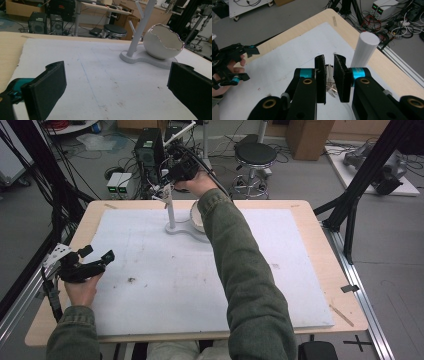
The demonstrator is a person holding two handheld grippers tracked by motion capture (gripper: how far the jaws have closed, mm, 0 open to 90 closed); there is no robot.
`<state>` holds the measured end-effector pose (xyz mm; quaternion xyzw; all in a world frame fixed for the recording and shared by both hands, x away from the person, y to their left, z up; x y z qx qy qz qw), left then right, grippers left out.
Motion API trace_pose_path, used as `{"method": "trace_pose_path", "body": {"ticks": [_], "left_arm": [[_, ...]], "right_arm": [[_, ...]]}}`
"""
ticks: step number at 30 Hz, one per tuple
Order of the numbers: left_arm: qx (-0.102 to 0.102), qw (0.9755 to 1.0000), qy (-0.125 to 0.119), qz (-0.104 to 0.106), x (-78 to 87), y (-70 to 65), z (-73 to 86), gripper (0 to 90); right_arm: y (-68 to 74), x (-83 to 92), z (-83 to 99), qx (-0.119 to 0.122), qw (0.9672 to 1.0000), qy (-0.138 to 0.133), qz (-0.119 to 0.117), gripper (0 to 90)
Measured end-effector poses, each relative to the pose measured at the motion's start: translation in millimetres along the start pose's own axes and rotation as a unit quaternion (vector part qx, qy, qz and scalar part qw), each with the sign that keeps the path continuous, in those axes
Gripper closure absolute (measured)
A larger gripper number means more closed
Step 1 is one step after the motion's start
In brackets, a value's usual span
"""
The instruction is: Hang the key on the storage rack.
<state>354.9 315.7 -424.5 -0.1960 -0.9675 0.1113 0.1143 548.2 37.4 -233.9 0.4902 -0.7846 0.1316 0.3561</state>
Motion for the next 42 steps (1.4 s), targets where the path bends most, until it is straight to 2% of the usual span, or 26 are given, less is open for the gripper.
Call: {"method": "trace_pose_path", "body": {"ticks": [12,20,22,25,26,27,28,29,31,32,33,36,37,38,41,42], "left_arm": [[-0.004,1.0000,0.002,-0.001,-0.3,0.1,-0.2,2.6],[-0.004,1.0000,0.003,-0.001,-1.1,-0.8,0.1,2.6],[-0.006,1.0000,0.005,0.000,-1.0,-0.9,0.2,2.6],[-0.006,1.0000,0.004,0.000,-0.9,-1.0,0.1,2.5],[-0.005,1.0000,0.004,0.001,-0.9,-1.1,0.0,2.6],[-0.005,1.0000,0.003,0.000,-0.9,-1.0,0.0,2.6],[-0.004,1.0000,0.003,0.000,-0.9,-1.0,0.0,2.6],[-0.004,1.0000,0.003,0.001,-0.8,-0.9,-0.1,2.6],[-0.004,1.0000,0.003,0.000,-0.8,-1.0,-0.1,2.6],[-0.004,1.0000,0.003,0.001,-0.8,-1.0,-0.1,2.6],[-0.004,1.0000,0.003,0.001,-0.9,-1.0,-0.1,2.6],[-0.005,1.0000,0.005,0.001,-1.0,-1.4,0.1,2.5],[-0.006,1.0000,0.005,0.001,-0.9,-1.6,0.0,2.5],[-0.006,1.0000,0.006,0.002,-0.9,-1.9,0.1,2.5],[-0.006,1.0000,0.006,0.002,-0.6,-2.0,-0.1,2.5],[-0.007,1.0000,0.007,0.002,-0.3,-2.0,-0.1,2.5]], "right_arm": [[-14.2,-5.3,0.5,-0.010,0.9999,-0.004,0.007,80.8],[-17.1,-12.3,4.6,-0.026,0.9995,-0.014,0.015,80.5],[-17.9,-16.5,7.1,-0.034,0.9990,-0.013,0.024,79.7],[-17.4,-18.1,9.8,-0.035,0.9990,-0.010,0.025,79.0],[-16.5,-17.5,12.0,-0.042,0.9988,-0.011,0.022,66.6],[-16.5,-17.5,12.0,-0.042,0.9988,-0.011,0.022,66.6],[-16.9,-15.5,14.3,-0.044,0.9987,-0.016,0.021,53.1],[-16.9,-15.5,14.3,-0.044,0.9987,-0.016,0.021,53.1],[-17.4,-13.6,17.4,-0.047,0.9986,-0.015,0.021,39.4],[-19.2,-12.2,20.5,-0.046,0.9984,-0.013,0.030,26.9],[-19.2,-12.2,20.5,-0.046,0.9984,-0.013,0.030,26.9],[-24.6,-4.7,26.2,-0.058,0.9970,-0.022,0.047,14.2],[-24.6,-4.7,26.2,-0.058,0.9970,-0.022,0.047,14.2],[-27.6,0.2,28.7,-0.065,0.9958,-0.023,0.059,11.3],[-30.3,5.5,31.1,-0.070,0.9948,-0.029,0.067,8.7],[-32.2,10.2,33.7,-0.073,0.9940,-0.031,0.075,0.9]]}}
Point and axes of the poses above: each handheld gripper's, and its own axes: x roughly backward along the jaws, z roughly out of its underside, y roughly to its left, the point moved 4 cm from there along -x, roughly forward along the jaws
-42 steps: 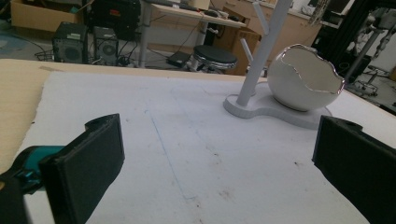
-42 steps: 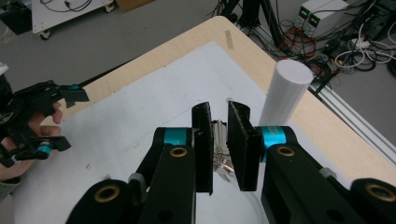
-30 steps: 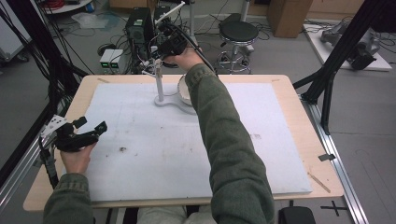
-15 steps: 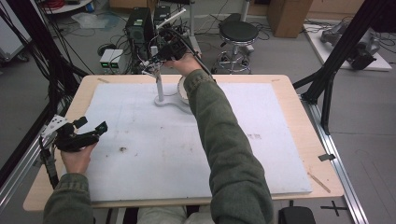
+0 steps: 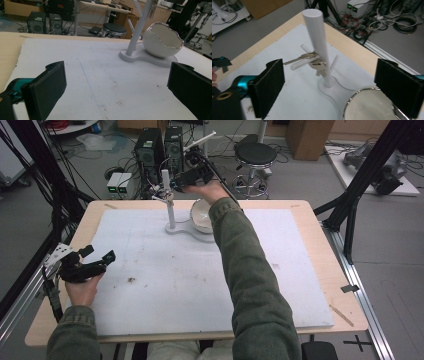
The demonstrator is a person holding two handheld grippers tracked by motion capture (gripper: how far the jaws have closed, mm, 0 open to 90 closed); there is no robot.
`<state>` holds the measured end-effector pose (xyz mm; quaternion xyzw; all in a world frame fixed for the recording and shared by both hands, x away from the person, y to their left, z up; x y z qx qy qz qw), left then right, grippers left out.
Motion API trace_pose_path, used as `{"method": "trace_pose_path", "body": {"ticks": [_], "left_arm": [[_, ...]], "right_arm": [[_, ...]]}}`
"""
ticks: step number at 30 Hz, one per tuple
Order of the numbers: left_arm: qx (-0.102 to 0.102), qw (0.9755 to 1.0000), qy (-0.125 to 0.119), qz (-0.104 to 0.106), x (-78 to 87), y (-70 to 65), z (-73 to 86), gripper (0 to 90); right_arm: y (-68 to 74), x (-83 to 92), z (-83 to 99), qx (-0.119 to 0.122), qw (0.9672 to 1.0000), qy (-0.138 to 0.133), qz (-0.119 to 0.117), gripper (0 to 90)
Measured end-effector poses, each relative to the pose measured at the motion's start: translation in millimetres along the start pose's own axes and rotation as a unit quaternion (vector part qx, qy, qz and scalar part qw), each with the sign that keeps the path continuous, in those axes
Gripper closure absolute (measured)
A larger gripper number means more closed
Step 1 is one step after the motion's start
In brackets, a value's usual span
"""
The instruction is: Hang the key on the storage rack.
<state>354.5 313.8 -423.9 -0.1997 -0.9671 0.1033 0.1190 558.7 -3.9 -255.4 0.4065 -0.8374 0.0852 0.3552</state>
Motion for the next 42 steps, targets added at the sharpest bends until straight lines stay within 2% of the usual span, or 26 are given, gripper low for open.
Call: {"method": "trace_pose_path", "body": {"ticks": [1,2,4,14,20,24,31,42], "left_arm": [[0.000,1.0000,0.000,0.000,0.0,-0.1,0.0,2.5],[0.000,1.0000,0.000,0.000,0.2,-0.1,-0.1,2.6],[0.001,1.0000,-0.001,-0.001,-0.3,-0.1,0.1,2.6],[-0.003,1.0000,0.003,0.000,-1.5,-0.5,1.0,2.5],[-0.003,1.0000,0.006,0.000,-2.0,-1.1,1.4,2.6],[-0.003,1.0000,0.008,0.001,-2.4,-1.1,1.8,2.5],[-0.002,1.0000,0.008,0.002,-2.4,-1.8,1.8,2.6],[-0.003,0.9999,0.010,0.002,-1.5,-2.4,1.5,2.6]], "right_arm": [[0.0,0.0,0.0,0.000,1.0000,0.000,0.000,0.9],[-2.7,4.5,2.4,-0.001,0.9999,-0.006,0.016,0.5],[-5.6,9.5,5.4,-0.003,0.9997,-0.014,0.018,0.6],[-20.5,28.4,25.4,-0.008,0.9993,-0.018,0.032,0.6],[-24.1,33.7,39.0,-0.008,0.9995,-0.009,0.030,0.6],[-24.0,39.5,44.9,-0.007,0.9993,-0.018,0.032,0.6],[-25.9,47.7,56.9,-0.007,0.9994,-0.014,0.032,0.6],[-38.0,69.2,78.3,-0.026,0.9981,-0.044,0.033,0.6]]}}
Point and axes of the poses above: each handheld gripper's, and its own axes: x roughly backward along the jaws, z roughly out of its underside, y roughly to its left, the point moved 4 cm from there along -x, roughly forward along the jaws
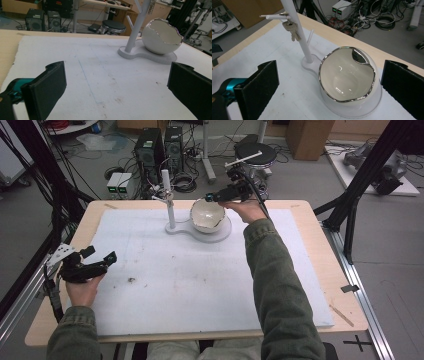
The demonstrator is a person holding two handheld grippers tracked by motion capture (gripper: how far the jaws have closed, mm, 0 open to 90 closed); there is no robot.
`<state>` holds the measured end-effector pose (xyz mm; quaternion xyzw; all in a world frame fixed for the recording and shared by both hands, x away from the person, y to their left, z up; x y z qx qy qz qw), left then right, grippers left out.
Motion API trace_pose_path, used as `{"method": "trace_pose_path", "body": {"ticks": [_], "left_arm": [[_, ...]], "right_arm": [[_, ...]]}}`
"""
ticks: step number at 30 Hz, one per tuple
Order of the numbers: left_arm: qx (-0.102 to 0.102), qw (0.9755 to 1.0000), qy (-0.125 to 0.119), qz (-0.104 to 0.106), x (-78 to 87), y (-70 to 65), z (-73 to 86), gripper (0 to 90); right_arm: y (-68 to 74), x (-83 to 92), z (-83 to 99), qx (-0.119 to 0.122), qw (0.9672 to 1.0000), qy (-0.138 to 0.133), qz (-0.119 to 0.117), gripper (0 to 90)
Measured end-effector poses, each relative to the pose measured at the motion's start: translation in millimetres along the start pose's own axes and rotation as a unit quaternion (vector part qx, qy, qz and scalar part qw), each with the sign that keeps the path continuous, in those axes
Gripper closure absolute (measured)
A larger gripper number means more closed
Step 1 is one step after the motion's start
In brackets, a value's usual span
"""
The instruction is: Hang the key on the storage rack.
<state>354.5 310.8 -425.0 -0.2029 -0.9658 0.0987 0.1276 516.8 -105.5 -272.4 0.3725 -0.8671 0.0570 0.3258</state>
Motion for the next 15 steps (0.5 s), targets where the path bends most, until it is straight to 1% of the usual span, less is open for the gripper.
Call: {"method": "trace_pose_path", "body": {"ticks": [5,6,11,13,15], "left_arm": [[0.000,1.0000,0.001,0.000,0.2,0.1,0.0,2.6],[-0.001,1.0000,0.002,0.000,0.4,0.1,0.0,2.5],[-0.001,1.0000,0.001,0.000,0.8,-0.1,-0.1,2.5],[-0.001,1.0000,0.003,0.000,1.0,-0.1,-0.1,2.5],[-0.002,1.0000,0.004,0.001,1.4,-0.8,0.0,2.5]], "right_arm": [[-4.7,7.1,8.0,-0.005,1.0000,-0.005,0.001,0.6],[-7.3,10.3,12.7,-0.008,0.9999,-0.008,0.001,0.6],[-12.0,16.3,20.9,-0.011,0.9999,-0.001,0.011,0.6],[-12.8,20.0,24.1,-0.018,0.9998,-0.008,0.007,0.6],[-13.3,23.6,28.4,-0.017,0.9998,-0.012,0.008,0.6]]}}
Point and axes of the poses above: each handheld gripper's, and its own axes: x roughly backward along the jaws, z roughly out of its underside, y roughly to its left, the point moved 4 cm from there along -x, roughly forward along the jaws
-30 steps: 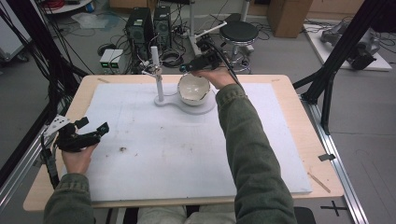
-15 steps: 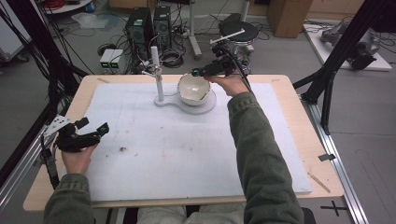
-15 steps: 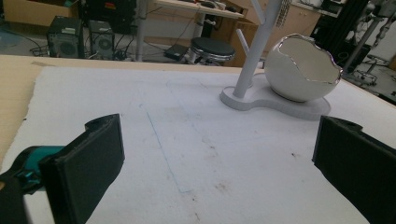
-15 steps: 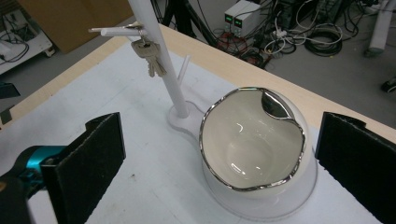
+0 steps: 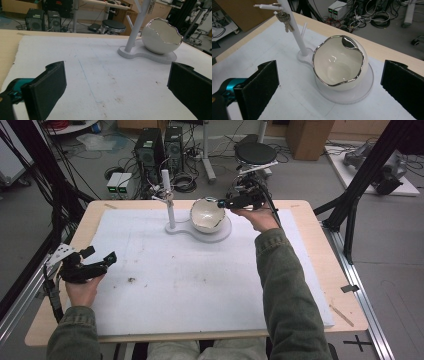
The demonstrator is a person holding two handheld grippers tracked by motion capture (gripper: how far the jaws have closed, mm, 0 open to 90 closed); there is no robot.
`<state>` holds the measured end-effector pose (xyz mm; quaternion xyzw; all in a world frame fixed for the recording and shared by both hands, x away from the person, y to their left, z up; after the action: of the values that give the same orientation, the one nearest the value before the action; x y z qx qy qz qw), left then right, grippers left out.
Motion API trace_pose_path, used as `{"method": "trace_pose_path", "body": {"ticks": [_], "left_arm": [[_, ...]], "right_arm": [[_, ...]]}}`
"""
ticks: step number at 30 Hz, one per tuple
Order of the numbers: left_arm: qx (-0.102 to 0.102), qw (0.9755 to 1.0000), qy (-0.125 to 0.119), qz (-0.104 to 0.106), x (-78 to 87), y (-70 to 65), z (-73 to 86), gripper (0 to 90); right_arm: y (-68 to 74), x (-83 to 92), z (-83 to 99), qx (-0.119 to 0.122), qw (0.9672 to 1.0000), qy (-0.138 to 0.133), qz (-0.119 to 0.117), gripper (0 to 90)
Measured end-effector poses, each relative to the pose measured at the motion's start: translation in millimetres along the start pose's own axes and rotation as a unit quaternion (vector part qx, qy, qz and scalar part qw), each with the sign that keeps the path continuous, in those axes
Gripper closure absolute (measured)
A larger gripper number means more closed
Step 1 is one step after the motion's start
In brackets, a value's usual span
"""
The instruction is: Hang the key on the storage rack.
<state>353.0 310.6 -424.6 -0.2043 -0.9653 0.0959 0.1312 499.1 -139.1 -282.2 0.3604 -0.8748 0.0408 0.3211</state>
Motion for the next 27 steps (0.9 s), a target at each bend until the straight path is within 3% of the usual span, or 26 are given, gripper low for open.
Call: {"method": "trace_pose_path", "body": {"ticks": [11,27], "left_arm": [[-0.003,1.0000,0.003,0.000,0.2,-0.9,0.4,2.5],[-0.003,1.0000,0.006,0.002,0.2,-1.8,0.8,2.5]], "right_arm": [[-15.0,19.3,27.9,-0.012,0.9998,-0.001,0.018,0.6],[-26.4,34.6,57.2,-0.024,0.9994,-0.010,0.024,0.6]]}}
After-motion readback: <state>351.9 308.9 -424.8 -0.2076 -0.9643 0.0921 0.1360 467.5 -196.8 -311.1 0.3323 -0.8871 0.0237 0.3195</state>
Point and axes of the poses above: each handheld gripper's, and its own axes: x roughly backward along the jaws, z roughly out of its underside, y roughly to its left, the point moved 4 cm from there along -x, roughly forward along the jaws
